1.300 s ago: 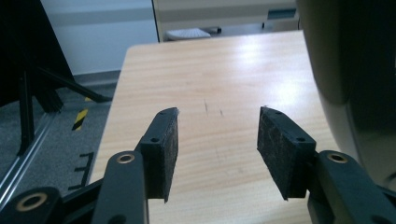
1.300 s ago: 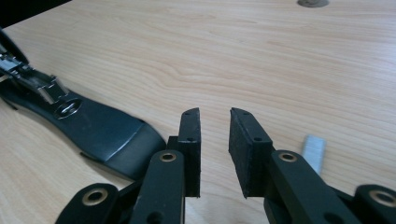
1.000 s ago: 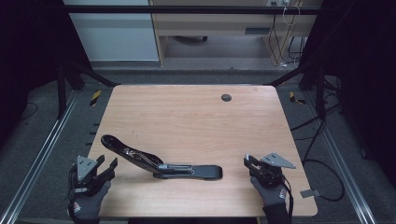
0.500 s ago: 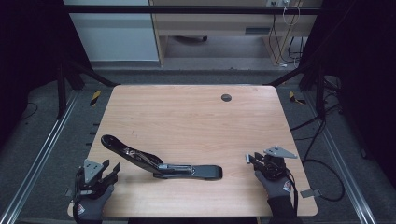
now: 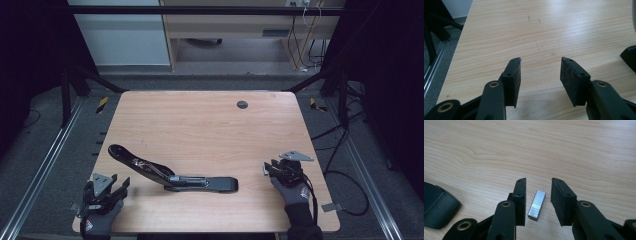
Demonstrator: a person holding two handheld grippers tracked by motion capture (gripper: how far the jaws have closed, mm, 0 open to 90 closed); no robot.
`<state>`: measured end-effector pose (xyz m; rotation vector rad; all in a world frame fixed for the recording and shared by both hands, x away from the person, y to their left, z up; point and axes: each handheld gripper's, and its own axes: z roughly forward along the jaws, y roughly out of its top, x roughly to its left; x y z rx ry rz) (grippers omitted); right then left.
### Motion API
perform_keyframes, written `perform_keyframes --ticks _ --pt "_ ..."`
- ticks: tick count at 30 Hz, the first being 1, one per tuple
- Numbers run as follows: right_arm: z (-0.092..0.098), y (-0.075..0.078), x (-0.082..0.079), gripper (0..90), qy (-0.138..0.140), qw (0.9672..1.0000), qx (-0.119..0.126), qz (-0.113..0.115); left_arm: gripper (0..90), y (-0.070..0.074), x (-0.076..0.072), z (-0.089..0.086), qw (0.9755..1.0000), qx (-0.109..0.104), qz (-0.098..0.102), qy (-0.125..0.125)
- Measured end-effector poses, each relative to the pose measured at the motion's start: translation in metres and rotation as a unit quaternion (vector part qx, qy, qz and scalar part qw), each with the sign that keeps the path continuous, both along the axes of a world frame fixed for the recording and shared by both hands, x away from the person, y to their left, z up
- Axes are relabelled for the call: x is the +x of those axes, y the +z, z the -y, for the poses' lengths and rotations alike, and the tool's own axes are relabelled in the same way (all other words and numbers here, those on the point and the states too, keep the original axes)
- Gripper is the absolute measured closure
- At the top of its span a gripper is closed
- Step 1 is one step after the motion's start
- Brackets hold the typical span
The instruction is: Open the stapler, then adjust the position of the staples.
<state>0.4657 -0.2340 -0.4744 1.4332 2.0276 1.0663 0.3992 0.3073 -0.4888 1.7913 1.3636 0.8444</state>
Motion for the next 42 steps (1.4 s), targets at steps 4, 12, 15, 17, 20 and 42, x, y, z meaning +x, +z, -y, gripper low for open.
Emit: perform_keyframes --ticks 4,12,15,17,20,42 --pt "-0.002 0.002 0.003 66.0 0.000 1.0000 -0.006 -0.002 50.3 -0.002 0.001 -0.002 1.0000 -0.005 -0.004 0.001" --pt "-0.005 0.005 0.010 66.4 -0.001 0.9997 -0.014 -0.019 50.1 -0.002 0.002 0.000 1.0000 0.000 -0.006 0.000" --pt "-0.006 0.005 0.015 66.6 0.001 0.9994 -0.023 -0.027 50.0 -0.003 0.002 0.000 1.0000 0.000 -0.007 -0.001" --pt "-0.007 0.005 0.016 66.8 0.001 0.9992 -0.023 -0.032 49.9 -0.003 0.002 0.000 1.0000 0.000 -0.007 -0.001" --pt "-0.010 0.005 0.019 67.3 0.002 0.9988 -0.028 -0.041 49.6 -0.003 0.002 0.000 1.0000 -0.001 -0.009 -0.003" --pt "-0.014 -0.002 0.025 73.8 -0.006 0.9956 -0.046 -0.082 49.1 -0.004 0.003 0.003 0.9998 0.008 -0.015 -0.006"
